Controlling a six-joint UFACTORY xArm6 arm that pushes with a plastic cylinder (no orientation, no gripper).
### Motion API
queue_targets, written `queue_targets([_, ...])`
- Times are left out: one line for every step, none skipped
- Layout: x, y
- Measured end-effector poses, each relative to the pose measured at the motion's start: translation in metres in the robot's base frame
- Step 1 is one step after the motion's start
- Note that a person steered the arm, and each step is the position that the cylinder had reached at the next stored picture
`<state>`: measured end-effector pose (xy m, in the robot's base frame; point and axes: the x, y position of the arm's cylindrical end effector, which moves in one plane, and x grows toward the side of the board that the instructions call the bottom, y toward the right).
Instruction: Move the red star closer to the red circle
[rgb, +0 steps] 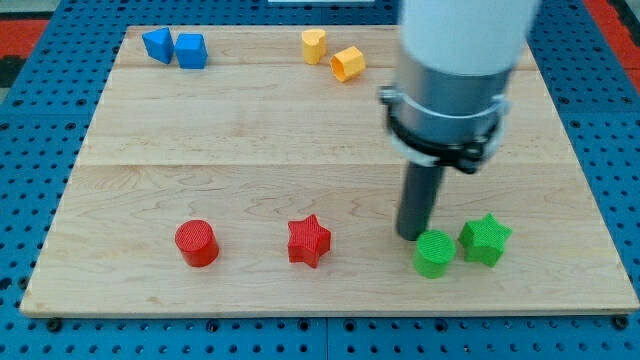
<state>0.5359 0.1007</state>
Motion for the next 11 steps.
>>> queue_targets([0.011, -0.014])
queue_targets([0.044, -0.019])
queue_targets([0.053, -0.002])
queue_targets([0.042, -0.028])
queue_targets([0.039, -0.113])
queue_targets([0.043, -0.180])
queue_targets([0.053, -0.134])
queue_targets([0.019, -0.105])
queue_targets([0.006, -0.166])
queue_targets([0.037, -0.254])
queue_targets([0.041, -0.243])
